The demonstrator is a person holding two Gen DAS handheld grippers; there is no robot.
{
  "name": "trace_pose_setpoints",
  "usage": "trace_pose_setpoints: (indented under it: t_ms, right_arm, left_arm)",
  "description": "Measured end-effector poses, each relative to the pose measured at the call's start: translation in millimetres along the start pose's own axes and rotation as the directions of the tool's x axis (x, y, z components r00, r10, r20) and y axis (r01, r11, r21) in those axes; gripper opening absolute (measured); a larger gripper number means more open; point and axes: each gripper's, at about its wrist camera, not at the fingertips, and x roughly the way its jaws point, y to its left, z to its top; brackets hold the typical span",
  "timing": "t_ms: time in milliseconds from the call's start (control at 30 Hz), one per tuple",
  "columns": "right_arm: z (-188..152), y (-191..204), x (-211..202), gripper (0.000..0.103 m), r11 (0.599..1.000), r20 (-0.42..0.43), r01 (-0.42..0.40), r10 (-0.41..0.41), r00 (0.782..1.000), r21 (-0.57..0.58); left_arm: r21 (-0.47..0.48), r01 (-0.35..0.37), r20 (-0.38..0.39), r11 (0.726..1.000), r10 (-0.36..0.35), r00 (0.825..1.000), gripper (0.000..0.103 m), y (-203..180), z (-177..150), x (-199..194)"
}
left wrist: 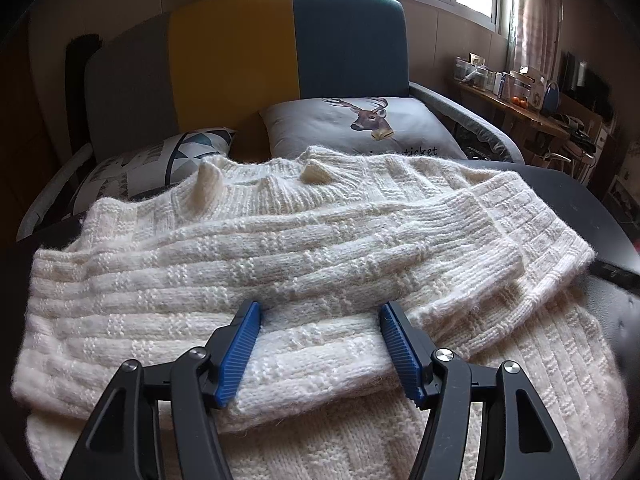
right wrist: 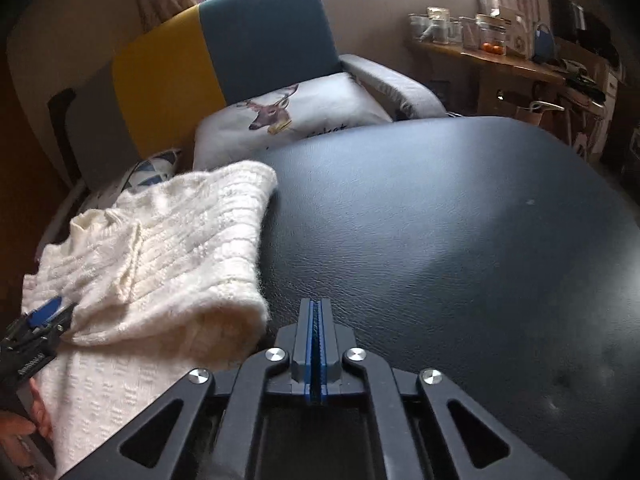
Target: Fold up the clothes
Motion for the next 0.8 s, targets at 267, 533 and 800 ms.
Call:
trace_pose_setpoints:
  t_ms: [267, 533, 800]
  right_arm:
    - [23.0, 72.7, -8.7, 0.022, 0.973, 0.061, -0.204, 0.212, 0.975, -0.109]
    - [7.8, 125.2, 58.7, 0.019, 0.952, -0.096, -0.199, 0.181, 0.979, -0.231]
    - [1.7, 126.7, 61.7, 0.020, 0.957, -0.055, -0.160, 0.151, 0.987, -0.241]
  left_arm:
    - [0.008, -0.008, 0.001, 1.000, 0.008, 1.000, 0.065, -1.2, 0.4, 0.3]
    - [-0.004, 0.019, 0.000, 1.000, -0.019, 1.000, 0.066, 1.8, 1.2, -0.4]
    - [-0.124, 0.092, 0.097, 0.988, -0.080, 0.992, 0.087, 54.7, 30.9, -23.1]
